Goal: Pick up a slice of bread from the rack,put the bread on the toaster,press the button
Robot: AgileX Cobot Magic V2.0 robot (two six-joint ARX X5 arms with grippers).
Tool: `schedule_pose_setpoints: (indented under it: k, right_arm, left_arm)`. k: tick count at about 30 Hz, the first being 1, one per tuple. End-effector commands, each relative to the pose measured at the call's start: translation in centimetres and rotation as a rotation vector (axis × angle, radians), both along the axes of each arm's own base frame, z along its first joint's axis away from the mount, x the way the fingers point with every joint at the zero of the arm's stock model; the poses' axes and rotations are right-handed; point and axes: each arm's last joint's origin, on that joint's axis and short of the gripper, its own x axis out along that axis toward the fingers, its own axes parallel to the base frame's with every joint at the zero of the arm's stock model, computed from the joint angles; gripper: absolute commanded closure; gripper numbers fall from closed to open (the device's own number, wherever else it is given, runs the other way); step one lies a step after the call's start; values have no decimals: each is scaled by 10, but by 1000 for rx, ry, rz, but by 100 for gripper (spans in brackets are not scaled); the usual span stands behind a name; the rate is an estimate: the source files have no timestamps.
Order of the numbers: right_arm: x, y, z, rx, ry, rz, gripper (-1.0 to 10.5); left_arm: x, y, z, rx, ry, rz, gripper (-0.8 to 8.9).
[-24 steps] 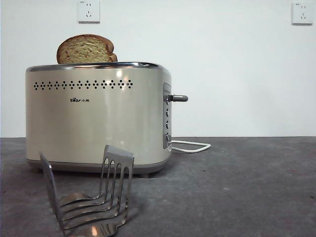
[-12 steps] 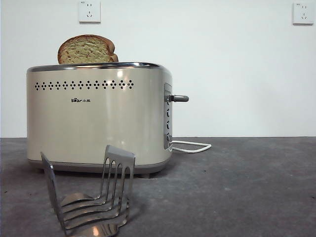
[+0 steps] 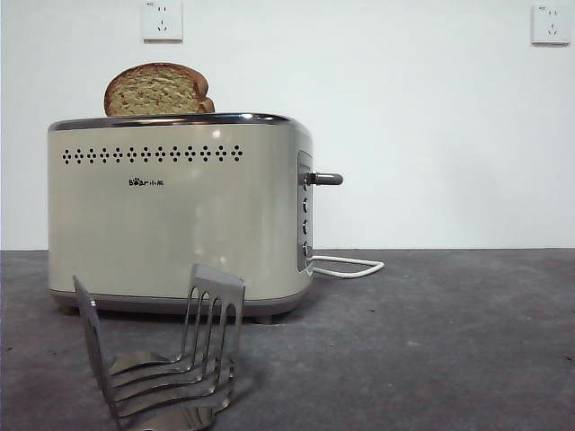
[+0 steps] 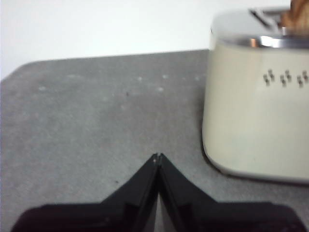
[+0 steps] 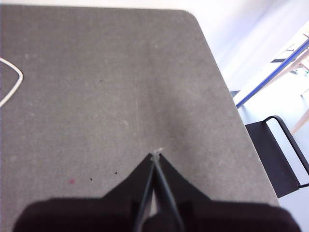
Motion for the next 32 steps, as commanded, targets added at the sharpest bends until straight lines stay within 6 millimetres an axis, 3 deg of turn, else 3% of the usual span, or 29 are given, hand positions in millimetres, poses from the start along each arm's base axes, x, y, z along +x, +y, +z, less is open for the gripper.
schedule_pose_setpoints:
  k: [1,7,16,32]
  right_arm:
    - [8,2,-6,-18,47,-1,946]
    - [29,8,-16,-35,104,-1,946]
    - [48,14,-28,-51,160,-1,946]
    - [51,15,-30,-53,169,-1,946]
  left_arm:
    - [-2,-1,-4,-10,-47,-8,817]
    - [-4,-1,-19,-10,-30,-6,817]
    - [-5,-1,-21,-10,-9,-24,817]
    - [-4,-2,-23,-45,12,-34,817]
